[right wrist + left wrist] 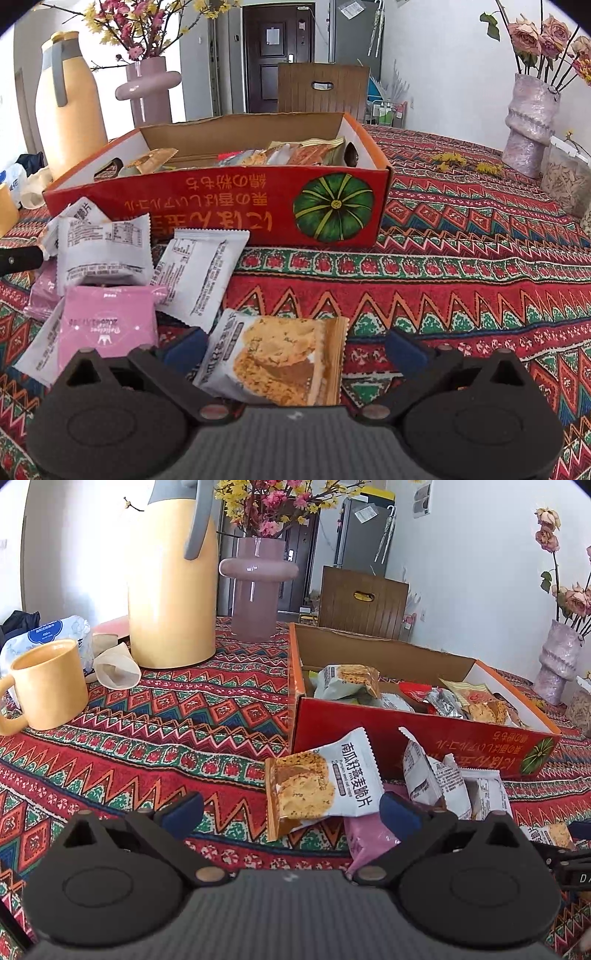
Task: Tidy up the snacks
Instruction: 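Grasp a cracker packet with the right gripper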
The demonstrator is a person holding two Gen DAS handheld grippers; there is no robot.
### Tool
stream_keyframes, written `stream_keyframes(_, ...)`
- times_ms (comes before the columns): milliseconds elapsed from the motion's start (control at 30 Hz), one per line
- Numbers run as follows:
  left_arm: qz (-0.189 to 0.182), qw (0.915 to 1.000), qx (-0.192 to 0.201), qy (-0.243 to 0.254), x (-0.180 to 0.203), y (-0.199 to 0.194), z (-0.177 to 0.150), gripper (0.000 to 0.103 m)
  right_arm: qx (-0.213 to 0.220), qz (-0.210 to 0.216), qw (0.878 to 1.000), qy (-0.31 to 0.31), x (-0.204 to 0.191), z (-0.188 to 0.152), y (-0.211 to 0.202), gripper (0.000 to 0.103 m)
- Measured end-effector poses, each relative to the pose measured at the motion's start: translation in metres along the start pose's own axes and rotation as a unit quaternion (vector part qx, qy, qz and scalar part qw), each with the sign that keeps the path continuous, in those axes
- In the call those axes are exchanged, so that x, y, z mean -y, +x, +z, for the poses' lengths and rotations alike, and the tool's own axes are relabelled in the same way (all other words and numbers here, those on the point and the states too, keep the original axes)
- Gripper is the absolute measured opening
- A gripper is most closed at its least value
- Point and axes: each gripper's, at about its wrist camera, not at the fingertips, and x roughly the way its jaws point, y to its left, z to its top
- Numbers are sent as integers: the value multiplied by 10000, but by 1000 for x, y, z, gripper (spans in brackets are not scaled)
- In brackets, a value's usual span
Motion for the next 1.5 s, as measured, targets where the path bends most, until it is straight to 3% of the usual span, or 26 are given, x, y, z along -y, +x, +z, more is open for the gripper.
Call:
stream_keyframes(133,-3,10000,-11,-10,0,0,0,103,5,41,10000,-8,1,0,-1,103)
stream_keyframes(300,-17,10000,-13,-5,0,0,0,103,206,83,9997,-56,0,-4,-10,74)
stream_keyframes(567,-9,10000,-16,-7,0,0,0,103,467,174,9985,-212,-2,-8,-21,43)
stream_keyframes(1067,2,10000,3,-10,-2,0,-1,103,1563,7,9873,285,17,17,-28,43)
stream_keyframes(1500,30,10000,-8,-61,-3,-7,13,103,1523,43,9880,274,15,9,-18,44)
